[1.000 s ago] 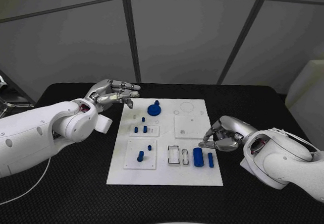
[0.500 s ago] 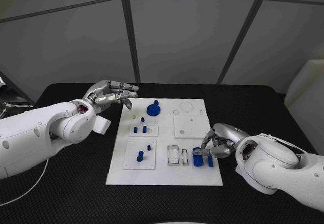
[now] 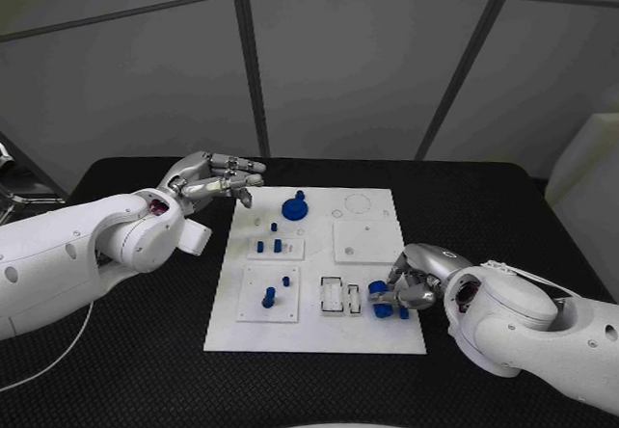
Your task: Assemble the parts on the task board
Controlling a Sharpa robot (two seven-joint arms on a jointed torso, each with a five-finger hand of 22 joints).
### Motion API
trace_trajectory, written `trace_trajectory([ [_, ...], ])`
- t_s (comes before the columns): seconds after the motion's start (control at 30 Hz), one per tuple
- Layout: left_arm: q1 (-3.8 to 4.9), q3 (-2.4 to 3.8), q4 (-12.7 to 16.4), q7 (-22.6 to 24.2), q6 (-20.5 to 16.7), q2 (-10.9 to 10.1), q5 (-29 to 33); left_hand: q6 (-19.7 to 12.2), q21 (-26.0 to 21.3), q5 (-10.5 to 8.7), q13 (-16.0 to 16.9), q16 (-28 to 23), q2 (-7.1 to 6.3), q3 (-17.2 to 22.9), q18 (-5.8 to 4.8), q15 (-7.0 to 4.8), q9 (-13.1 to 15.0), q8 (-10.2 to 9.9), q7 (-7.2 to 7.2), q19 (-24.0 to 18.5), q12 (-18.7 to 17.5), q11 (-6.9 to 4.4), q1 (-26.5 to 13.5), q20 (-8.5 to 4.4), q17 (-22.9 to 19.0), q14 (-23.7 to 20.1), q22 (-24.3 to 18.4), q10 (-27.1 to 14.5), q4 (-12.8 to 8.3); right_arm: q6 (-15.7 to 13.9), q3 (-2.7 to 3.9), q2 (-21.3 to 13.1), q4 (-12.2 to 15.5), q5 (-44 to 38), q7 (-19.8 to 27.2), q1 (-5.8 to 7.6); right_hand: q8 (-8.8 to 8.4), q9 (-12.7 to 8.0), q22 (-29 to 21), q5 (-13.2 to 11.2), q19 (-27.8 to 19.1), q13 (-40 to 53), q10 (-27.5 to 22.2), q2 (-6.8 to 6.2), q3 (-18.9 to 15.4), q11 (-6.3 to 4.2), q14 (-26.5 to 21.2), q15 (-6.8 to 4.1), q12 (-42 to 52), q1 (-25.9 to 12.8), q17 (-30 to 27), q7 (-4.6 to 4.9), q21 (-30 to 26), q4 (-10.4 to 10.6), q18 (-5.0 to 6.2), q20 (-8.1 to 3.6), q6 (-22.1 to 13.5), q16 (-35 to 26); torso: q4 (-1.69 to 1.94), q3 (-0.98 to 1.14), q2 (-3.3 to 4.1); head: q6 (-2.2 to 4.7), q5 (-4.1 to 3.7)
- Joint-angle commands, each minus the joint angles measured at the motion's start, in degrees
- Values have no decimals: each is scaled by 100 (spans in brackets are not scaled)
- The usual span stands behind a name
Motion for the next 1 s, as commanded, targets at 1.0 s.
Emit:
trace_trajectory([
  [1.0, 5, 4, 0, -3, 70, -34, 25, -5, -41, 11, 15, -38, 49, -10, -74, 45, 9, -34, 26, -10, -16, 0, -18, 28, -9, -7, -11, -47, -11, -1598, 6, 51, 309, 558, 286, -163, 82, 361, 1377, 779, 545, 76, 15, 382, 117, -84, 361, -103, -57, 247, 302, -145, 160, -23, -143, -100, 292, 76, 6, -3, -4, 11, 75],
])
